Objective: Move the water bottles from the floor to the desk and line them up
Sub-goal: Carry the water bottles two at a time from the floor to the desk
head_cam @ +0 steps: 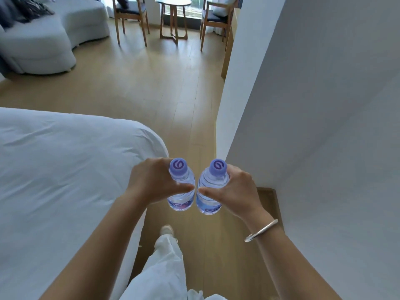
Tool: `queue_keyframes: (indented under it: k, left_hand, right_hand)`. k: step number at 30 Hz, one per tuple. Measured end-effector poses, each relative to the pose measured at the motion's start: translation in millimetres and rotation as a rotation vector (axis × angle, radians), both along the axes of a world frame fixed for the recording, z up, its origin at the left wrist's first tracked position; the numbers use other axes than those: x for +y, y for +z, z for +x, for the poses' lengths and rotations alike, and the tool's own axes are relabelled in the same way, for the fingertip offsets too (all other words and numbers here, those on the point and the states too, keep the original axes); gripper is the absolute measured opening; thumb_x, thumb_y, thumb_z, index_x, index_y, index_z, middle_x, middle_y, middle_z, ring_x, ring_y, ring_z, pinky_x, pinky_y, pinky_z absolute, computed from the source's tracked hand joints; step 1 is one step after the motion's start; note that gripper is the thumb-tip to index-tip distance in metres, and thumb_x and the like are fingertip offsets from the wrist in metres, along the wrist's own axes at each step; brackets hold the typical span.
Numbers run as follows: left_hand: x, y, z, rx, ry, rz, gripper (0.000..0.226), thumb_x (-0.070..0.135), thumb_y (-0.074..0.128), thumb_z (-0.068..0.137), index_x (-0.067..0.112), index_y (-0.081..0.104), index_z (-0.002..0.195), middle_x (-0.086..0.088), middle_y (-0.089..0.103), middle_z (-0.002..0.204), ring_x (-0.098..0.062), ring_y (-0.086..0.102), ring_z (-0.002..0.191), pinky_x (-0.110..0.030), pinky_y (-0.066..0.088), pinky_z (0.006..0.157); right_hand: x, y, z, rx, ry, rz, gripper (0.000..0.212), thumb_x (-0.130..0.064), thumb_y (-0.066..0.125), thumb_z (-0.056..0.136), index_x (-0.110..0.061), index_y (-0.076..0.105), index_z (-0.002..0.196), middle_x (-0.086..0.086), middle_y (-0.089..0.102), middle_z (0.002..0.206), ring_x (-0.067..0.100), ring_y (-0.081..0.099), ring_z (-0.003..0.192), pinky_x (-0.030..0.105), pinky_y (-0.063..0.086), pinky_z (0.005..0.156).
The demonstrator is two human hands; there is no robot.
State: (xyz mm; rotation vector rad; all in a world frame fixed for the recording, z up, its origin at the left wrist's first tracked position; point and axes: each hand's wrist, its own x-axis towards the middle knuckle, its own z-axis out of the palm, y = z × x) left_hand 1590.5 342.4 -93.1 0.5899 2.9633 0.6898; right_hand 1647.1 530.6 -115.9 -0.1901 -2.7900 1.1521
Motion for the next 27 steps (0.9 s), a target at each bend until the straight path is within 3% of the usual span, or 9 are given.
queue_keyframes:
  k: [4, 7, 11, 14, 18, 21, 24, 27]
  left_hand:
    - [-2, 6, -90, -0.007, -0.047, 0.038, 0.068, 0.076, 0.051, 0.049, 0.020, 0.071, 0.082, 0.002, 0.070, 0.072, -0.015, 0.061, 0.063, -0.024, 0.048, 0.057]
    - [-4, 16, -155, -0.033, -0.073, 0.009, 0.051, 0.064, 0.073, 0.060, 0.022, 0.070, 0.089, 0.005, 0.069, 0.078, -0.013, 0.059, 0.068, -0.021, 0.043, 0.058]
    - [-5, 25, -229, -0.039, -0.082, 0.003, 0.029, 0.052, 0.076, 0.065, 0.032, 0.057, 0.075, 0.018, 0.050, 0.060, -0.011, 0.050, 0.064, -0.017, 0.032, 0.052]
    - [-4, 24, -274, -0.045, -0.086, -0.013, 0.032, 0.052, 0.077, 0.064, 0.034, 0.051, 0.071, 0.016, 0.048, 0.060, -0.011, 0.048, 0.063, -0.014, 0.030, 0.051]
    - [6, 16, -336, -0.063, -0.068, 0.004, 0.037, 0.061, 0.073, 0.059, 0.036, 0.046, 0.060, 0.011, 0.056, 0.064, -0.016, 0.052, 0.065, -0.022, 0.033, 0.053]
    - [21, 10, -384, -0.053, -0.082, 0.025, 0.037, 0.063, 0.074, 0.060, 0.033, 0.053, 0.067, 0.010, 0.059, 0.066, -0.016, 0.053, 0.064, -0.022, 0.034, 0.055]
    - [41, 4, -438, -0.077, -0.067, 0.012, 0.039, 0.056, 0.077, 0.062, 0.030, 0.048, 0.057, 0.014, 0.053, 0.058, -0.015, 0.050, 0.062, -0.021, 0.033, 0.052]
    - [68, 2, -501, -0.084, -0.045, 0.022, 0.043, 0.069, 0.064, 0.052, 0.030, 0.044, 0.051, 0.013, 0.050, 0.053, -0.015, 0.048, 0.059, -0.023, 0.034, 0.051]
  right_hand:
    - [-5, -5, -86, -0.011, -0.054, -0.011, 0.042, -0.048, 0.079, 0.060, -0.020, 0.067, 0.089, -0.005, 0.066, 0.080, 0.013, 0.062, 0.074, 0.034, 0.054, 0.069]
    - [-10, 2, -144, -0.020, -0.096, -0.031, 0.039, -0.045, 0.080, 0.061, -0.020, 0.067, 0.088, -0.004, 0.067, 0.080, 0.014, 0.062, 0.074, 0.034, 0.054, 0.069]
    - [-13, 10, -209, -0.007, -0.137, -0.090, 0.036, -0.038, 0.081, 0.062, -0.021, 0.068, 0.090, -0.003, 0.068, 0.082, 0.014, 0.063, 0.078, 0.034, 0.054, 0.072]
    - [-9, 10, -255, -0.013, -0.149, -0.081, 0.037, -0.039, 0.081, 0.061, -0.021, 0.067, 0.089, -0.004, 0.068, 0.082, 0.014, 0.063, 0.077, 0.035, 0.054, 0.072]
    - [6, 7, -318, -0.014, -0.146, -0.056, 0.039, -0.042, 0.081, 0.061, -0.021, 0.067, 0.091, -0.005, 0.068, 0.083, 0.014, 0.063, 0.078, 0.035, 0.054, 0.072]
    - [20, -1, -369, 0.000, -0.122, -0.049, 0.041, -0.045, 0.079, 0.062, -0.021, 0.066, 0.092, -0.005, 0.068, 0.083, 0.015, 0.063, 0.077, 0.037, 0.055, 0.071]
    - [39, -8, -429, -0.002, -0.106, -0.048, 0.041, -0.047, 0.079, 0.061, -0.021, 0.066, 0.091, -0.005, 0.067, 0.081, 0.016, 0.063, 0.076, 0.039, 0.056, 0.070]
    - [65, -9, -494, 0.001, -0.080, -0.072, 0.040, -0.046, 0.079, 0.059, -0.022, 0.067, 0.089, -0.005, 0.068, 0.081, 0.015, 0.064, 0.076, 0.039, 0.055, 0.070]
